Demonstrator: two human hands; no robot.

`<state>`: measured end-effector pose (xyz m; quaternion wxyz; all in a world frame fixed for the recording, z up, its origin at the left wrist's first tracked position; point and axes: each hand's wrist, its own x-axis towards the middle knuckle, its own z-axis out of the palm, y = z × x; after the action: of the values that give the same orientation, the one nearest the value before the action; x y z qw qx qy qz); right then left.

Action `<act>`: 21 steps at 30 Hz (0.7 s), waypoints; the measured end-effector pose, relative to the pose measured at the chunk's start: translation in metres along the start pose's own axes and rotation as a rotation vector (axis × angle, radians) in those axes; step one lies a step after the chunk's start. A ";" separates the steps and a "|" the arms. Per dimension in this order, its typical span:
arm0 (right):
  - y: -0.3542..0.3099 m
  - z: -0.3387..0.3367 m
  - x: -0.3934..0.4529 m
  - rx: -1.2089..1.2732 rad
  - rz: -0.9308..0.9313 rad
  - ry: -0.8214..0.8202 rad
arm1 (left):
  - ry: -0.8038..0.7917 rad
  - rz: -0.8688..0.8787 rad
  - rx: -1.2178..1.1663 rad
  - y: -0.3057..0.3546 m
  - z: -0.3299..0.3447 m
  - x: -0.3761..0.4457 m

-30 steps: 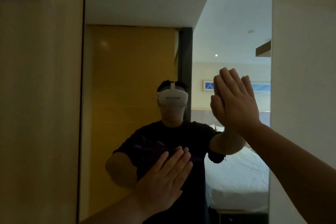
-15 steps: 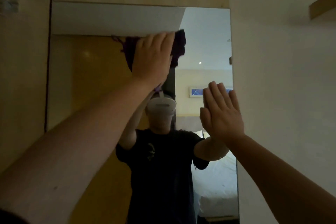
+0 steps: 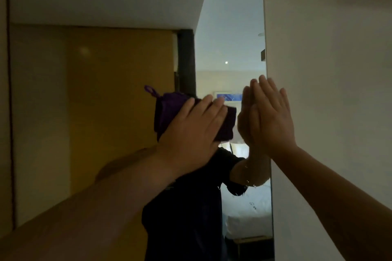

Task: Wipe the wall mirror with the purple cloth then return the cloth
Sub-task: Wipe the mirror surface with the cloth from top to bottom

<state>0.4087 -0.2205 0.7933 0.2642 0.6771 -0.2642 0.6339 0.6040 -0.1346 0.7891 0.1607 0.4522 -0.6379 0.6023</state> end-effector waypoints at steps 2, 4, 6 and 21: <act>0.012 -0.005 -0.004 -0.022 0.059 -0.012 | -0.060 0.088 -0.015 0.039 0.012 -0.041; 0.023 -0.007 -0.011 -0.050 0.092 -0.058 | -0.124 0.184 -0.022 0.075 0.022 -0.077; 0.031 -0.007 -0.019 -0.084 0.131 -0.119 | -0.111 0.204 -0.001 0.092 0.028 -0.097; 0.072 -0.002 -0.014 -0.207 0.074 -0.236 | 0.308 -0.236 -0.159 -0.011 -0.019 0.110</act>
<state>0.3565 -0.2711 0.7809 0.2762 0.7059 -0.3823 0.5285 0.5469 -0.1582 0.8832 0.3608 0.4123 -0.5940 0.5890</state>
